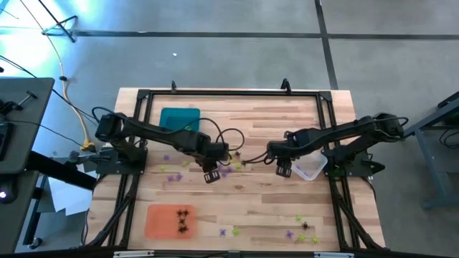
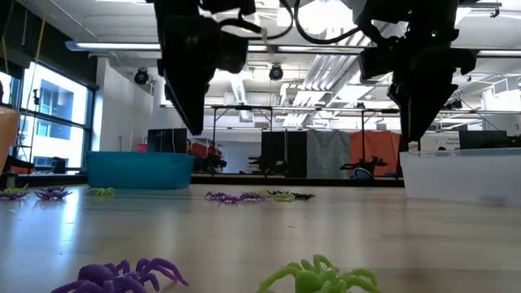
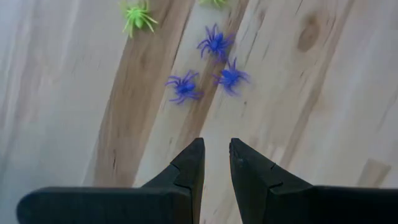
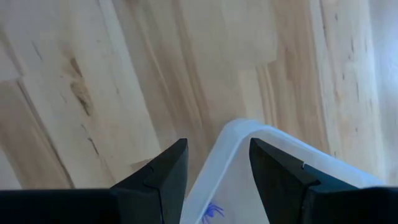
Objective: Sort Halloween decoration
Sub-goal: Put the violet spider toy into the transparent bin
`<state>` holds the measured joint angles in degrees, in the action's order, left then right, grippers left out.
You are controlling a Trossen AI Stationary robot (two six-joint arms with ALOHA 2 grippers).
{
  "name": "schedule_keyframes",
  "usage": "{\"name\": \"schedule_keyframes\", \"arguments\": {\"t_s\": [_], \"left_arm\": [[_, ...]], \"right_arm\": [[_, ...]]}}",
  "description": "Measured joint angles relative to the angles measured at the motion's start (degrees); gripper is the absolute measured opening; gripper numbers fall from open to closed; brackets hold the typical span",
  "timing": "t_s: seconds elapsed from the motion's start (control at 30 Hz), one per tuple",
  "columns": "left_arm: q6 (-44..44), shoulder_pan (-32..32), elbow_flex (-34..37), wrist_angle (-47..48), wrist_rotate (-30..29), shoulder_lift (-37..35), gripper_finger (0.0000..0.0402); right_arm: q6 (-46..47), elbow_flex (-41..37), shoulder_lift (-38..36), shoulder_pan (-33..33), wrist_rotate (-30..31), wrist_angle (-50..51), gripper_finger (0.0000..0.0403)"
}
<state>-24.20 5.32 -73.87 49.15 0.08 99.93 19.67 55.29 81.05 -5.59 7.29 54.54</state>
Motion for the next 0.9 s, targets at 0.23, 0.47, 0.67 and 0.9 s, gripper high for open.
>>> {"name": "schedule_keyframes", "arguments": {"t_s": [0.23, 0.47, 0.67, 0.9], "left_arm": [[8.0, -0.9, 0.0, -1.2, -0.2, 4.3, 0.0060], [9.8, -1.3, -0.1, -3.8, 1.9, 8.0, 0.0060], [9.4, -1.6, -0.2, -4.6, 1.9, 8.1, 0.0060], [13.6, -1.6, -0.2, -3.5, -0.4, 8.1, 0.0060]], "right_arm": [[1.2, 0.0, 0.0, -0.5, 0.0, -1.4, 0.0169], [0.9, 0.0, 0.0, -0.5, 0.8, -1.3, 0.0169], [1.7, 0.0, 0.0, -0.4, 7.4, -0.9, 0.0169], [1.1, 0.0, 0.0, -0.3, 7.3, -2.5, 0.0169]]}}
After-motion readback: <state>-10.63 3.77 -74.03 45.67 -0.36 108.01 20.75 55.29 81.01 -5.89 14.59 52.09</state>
